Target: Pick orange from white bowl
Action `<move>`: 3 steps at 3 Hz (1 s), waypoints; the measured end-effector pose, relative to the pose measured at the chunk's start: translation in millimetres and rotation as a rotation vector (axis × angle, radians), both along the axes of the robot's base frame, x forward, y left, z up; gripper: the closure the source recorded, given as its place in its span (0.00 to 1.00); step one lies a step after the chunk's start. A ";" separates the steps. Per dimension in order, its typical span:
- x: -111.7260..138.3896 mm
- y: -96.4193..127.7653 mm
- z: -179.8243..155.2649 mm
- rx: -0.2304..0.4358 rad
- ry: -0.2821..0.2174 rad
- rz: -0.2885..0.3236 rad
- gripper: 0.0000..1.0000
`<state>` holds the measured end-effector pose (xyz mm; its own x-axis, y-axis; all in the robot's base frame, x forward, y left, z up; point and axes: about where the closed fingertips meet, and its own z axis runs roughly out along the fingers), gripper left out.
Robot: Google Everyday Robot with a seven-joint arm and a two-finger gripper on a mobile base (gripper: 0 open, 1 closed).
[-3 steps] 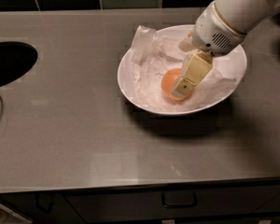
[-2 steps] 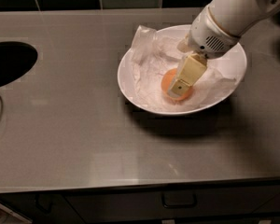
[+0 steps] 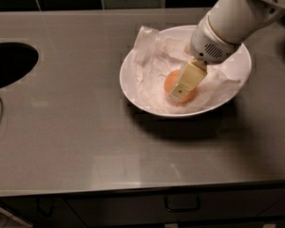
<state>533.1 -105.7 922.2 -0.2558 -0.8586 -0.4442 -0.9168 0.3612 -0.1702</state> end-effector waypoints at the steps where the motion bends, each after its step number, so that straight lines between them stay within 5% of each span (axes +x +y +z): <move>1: 3.3 -2.3 -5.6 -0.022 -0.014 -0.029 0.24; 3: 9.1 -1.3 -20.4 -0.049 -0.029 -0.054 0.26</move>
Offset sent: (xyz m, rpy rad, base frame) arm 0.0116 -0.0058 -0.0227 -0.0504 -0.0281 -0.0719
